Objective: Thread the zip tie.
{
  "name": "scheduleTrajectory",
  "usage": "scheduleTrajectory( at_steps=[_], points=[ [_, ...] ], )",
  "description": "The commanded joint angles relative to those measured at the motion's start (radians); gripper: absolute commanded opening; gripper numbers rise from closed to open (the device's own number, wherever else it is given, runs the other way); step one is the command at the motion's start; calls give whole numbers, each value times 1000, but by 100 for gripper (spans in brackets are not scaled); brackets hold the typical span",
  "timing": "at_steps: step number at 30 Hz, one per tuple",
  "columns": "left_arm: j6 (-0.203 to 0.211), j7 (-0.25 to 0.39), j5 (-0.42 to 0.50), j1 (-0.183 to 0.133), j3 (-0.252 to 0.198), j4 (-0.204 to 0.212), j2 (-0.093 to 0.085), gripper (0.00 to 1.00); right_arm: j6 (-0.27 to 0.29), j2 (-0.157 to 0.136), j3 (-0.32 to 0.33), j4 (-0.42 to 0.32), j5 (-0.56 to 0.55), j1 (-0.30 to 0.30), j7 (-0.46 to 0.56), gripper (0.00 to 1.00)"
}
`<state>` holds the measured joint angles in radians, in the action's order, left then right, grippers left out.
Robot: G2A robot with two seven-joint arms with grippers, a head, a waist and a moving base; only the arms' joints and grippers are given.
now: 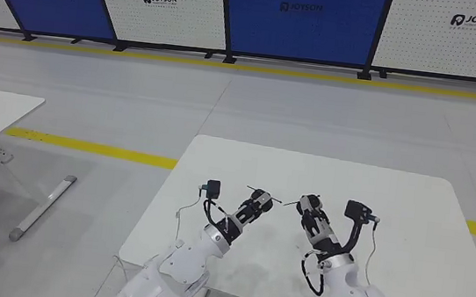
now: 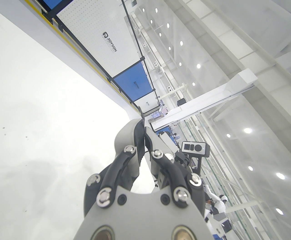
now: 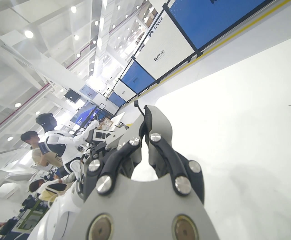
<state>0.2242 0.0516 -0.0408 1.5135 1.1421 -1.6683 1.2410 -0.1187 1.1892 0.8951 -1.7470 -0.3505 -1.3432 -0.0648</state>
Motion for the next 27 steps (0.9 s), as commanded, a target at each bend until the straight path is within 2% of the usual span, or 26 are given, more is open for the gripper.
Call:
scheduleTrajectory(
  at_steps=[1, 8, 27],
  points=[
    [0, 0, 0, 0, 0, 0, 0, 0, -4, 4, -1, 4, -7, 6, 7, 0],
    [0, 0, 0, 0, 0, 0, 0, 0, -8, 16, -4, 9, -24, 17, 29, 0],
    [0, 0, 0, 0, 0, 0, 0, 0, 7, 40, 23, 12, -54, -5, 40, 0]
  ],
)
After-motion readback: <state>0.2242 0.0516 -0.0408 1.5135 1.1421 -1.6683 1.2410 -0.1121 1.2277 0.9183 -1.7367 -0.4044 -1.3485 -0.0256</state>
